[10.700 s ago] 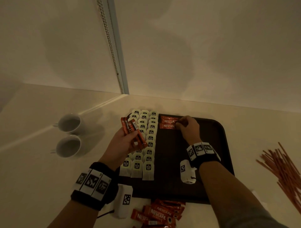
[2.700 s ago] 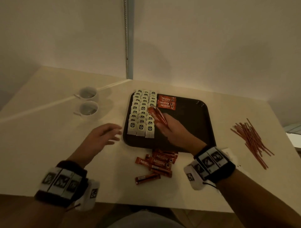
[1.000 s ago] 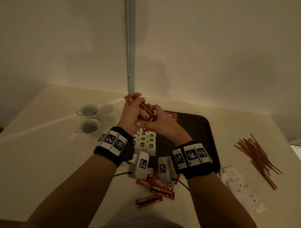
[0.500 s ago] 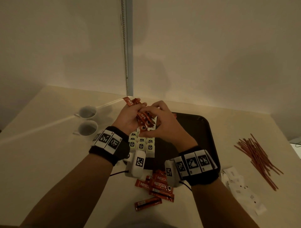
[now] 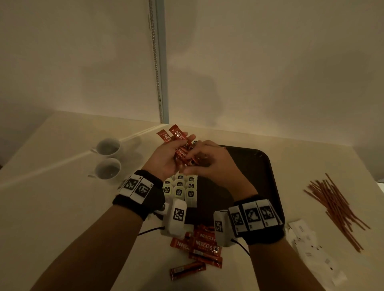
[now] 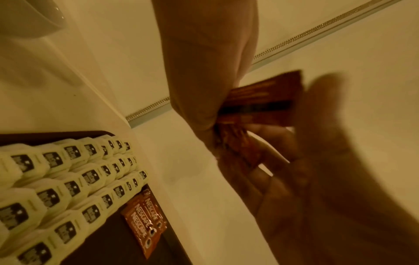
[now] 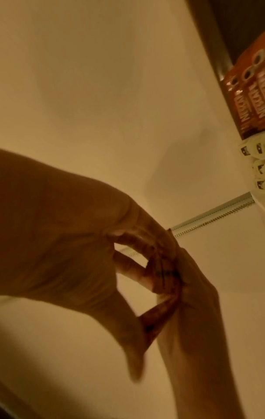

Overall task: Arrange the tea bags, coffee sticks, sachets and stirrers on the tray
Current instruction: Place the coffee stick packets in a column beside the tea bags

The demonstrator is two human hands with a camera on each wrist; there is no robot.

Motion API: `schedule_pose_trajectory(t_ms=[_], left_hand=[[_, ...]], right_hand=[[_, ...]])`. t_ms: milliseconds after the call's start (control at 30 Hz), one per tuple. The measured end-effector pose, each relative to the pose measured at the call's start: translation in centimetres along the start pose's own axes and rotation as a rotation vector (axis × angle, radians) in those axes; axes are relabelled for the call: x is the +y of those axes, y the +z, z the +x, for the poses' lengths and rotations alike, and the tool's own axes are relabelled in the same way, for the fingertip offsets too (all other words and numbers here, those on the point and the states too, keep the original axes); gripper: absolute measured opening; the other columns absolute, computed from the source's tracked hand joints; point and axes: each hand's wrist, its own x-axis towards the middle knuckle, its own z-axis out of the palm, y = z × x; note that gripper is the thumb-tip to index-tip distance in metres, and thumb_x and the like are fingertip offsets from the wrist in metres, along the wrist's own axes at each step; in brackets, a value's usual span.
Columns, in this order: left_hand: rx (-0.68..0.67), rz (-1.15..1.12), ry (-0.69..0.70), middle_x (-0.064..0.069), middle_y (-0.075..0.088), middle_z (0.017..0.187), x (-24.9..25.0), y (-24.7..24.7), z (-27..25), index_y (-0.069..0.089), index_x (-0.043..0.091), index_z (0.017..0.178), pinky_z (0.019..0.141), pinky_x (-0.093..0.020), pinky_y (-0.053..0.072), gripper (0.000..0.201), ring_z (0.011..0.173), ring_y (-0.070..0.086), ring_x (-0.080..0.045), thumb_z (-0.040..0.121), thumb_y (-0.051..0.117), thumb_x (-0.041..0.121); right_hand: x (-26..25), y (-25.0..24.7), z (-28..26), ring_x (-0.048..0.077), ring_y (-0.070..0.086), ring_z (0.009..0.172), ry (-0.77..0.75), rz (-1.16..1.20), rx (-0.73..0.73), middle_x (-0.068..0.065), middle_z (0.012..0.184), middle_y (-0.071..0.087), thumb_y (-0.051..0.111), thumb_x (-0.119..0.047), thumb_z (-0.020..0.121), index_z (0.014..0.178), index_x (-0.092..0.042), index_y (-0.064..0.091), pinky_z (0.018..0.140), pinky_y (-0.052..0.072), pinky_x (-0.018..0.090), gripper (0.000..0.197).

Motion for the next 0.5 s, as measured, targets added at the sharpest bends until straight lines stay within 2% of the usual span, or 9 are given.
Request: schedule_pose_trajectory(t_ms=[100, 133, 200, 267, 333, 433, 500], left_hand=[[-0.075, 0.057, -0.005, -0.01, 0.072, 0.104, -0.1, 0.1, 0.2, 0.06, 0.009, 0.109, 0.072, -0.036, 0.058, 0.021, 0.093, 0.07, -0.023, 0.094, 0.047, 0.002], [-0.095, 0.104, -0.011, -0.011, 0.072, 0.105, -0.1, 0.2, 0.2, 0.061, 0.008, 0.11, 0.074, -0.036, 0.058, 0.022, 0.095, 0.07, -0.023, 0.094, 0.047, 0.002], [-0.11, 0.209, -0.015, -0.01, 0.072, 0.103, -0.3, 0.5, 0.3, 0.062, 0.008, 0.112, 0.077, -0.036, 0.055, 0.023, 0.093, 0.07, -0.023, 0.094, 0.047, 0.004], [-0.074, 0.272, -0.02, -0.01, 0.073, 0.098, -0.6, 0.2, 0.6, 0.063, 0.008, 0.112, 0.079, -0.037, 0.055, 0.023, 0.088, 0.071, -0.023, 0.094, 0.049, 0.005], [-0.013, 0.273, -0.032, -0.011, 0.073, 0.093, -0.9, -0.6, 0.8, 0.063, 0.008, 0.107, 0.077, -0.037, 0.057, 0.019, 0.084, 0.071, -0.025, 0.093, 0.051, 0.005], [0.027, 0.274, -0.053, -0.005, 0.066, 0.071, -1.7, -1.7, 0.9, 0.06, 0.008, 0.102, 0.068, -0.036, 0.059, 0.014, 0.063, 0.067, -0.019, 0.097, 0.05, 0.016], [0.063, 0.333, -0.028, 0.002, 0.052, 0.059, -2.2, -2.1, 1.1, 0.061, 0.008, 0.104, 0.064, -0.03, 0.058, 0.021, 0.049, 0.053, -0.01, 0.095, 0.053, 0.025]], right_hand=[[0.4, -0.6, 0.2, 0.015, 0.064, 0.086, 0.163, 0.199, 0.148, 0.003, 0.101, 0.061, 0.064, -0.021, 0.085, 0.097, -0.009, 0.059, 0.071, 0.057, 0.025, 0.017], [0.8, -0.6, 0.4, 0.017, 0.065, 0.086, 0.205, 0.194, 0.201, 0.001, 0.1, 0.062, 0.064, -0.019, 0.086, 0.094, -0.01, 0.057, 0.07, 0.058, 0.027, 0.014], [1.7, -0.7, 0.6, 0.013, 0.066, 0.089, 0.272, 0.14, 0.267, -0.002, 0.098, 0.064, 0.065, -0.016, 0.085, 0.091, -0.012, 0.059, 0.07, 0.058, 0.027, 0.01], [2.4, -1.1, 0.6, 0.006, 0.066, 0.081, 0.31, 0.154, 0.281, 0.005, 0.095, 0.066, 0.065, -0.01, 0.084, 0.093, -0.009, 0.063, 0.067, 0.055, 0.021, 0.009], [2.6, -2.1, 0.5, 0.005, 0.064, 0.074, 0.319, 0.159, 0.279, 0.008, 0.092, 0.067, 0.063, -0.006, 0.085, 0.095, -0.006, 0.065, 0.063, 0.052, 0.016, 0.01], [2.9, -3.6, 0.6, 0.01, 0.064, 0.079, 0.395, 0.228, 0.234, 0.001, 0.095, 0.064, 0.054, -0.004, 0.09, 0.095, -0.007, 0.065, 0.074, 0.057, 0.025, 0.012], [3.0, -4.1, 0.7, 0.009, 0.066, 0.075, 0.442, 0.287, 0.215, 0.002, 0.094, 0.064, 0.051, -0.002, 0.092, 0.092, -0.005, 0.064, 0.071, 0.058, 0.024, 0.014]])
